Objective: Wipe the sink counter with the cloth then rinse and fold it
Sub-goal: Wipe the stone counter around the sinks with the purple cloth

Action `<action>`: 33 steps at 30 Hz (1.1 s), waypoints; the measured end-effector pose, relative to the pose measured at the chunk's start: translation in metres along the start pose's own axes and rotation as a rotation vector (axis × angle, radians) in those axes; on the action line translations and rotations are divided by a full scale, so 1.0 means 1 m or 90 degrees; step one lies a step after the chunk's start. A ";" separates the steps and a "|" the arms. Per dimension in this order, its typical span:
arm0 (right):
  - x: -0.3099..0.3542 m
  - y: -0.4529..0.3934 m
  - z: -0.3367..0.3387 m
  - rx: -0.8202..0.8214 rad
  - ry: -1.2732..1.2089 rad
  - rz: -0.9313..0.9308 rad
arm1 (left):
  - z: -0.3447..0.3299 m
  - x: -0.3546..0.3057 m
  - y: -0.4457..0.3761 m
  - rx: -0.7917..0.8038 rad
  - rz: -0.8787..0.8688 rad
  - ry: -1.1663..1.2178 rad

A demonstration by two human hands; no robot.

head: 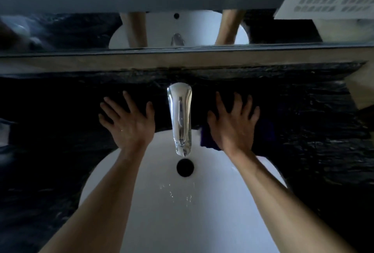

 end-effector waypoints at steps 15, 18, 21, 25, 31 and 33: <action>-0.097 -0.015 0.002 -0.032 0.036 -0.100 | 0.000 0.000 0.000 -0.014 -0.017 -0.004; -0.013 -0.019 -0.007 -0.005 0.019 -0.032 | 0.001 -0.001 -0.001 -0.008 -0.017 -0.006; 0.040 -0.011 -0.008 -0.015 -0.027 0.102 | 0.001 0.000 -0.001 -0.001 -0.015 -0.008; -0.036 -0.015 -0.001 0.017 -0.042 0.218 | 0.001 0.001 -0.001 0.004 -0.016 0.001; -0.186 0.006 0.022 0.020 0.028 -0.047 | 0.000 0.000 0.000 -0.011 -0.009 0.011; -0.156 0.004 0.020 0.024 0.031 -0.111 | -0.001 -0.002 0.000 -0.019 -0.014 0.006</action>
Point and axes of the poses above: each hand's wrist, its own y-axis away from the middle knuckle, its own z-axis out of the back of the hand, x = y × z, the point moved 1 cm from there along -y, towards the middle knuckle, and after that the axes turned 11 degrees about -x, right-handed, at the moved point
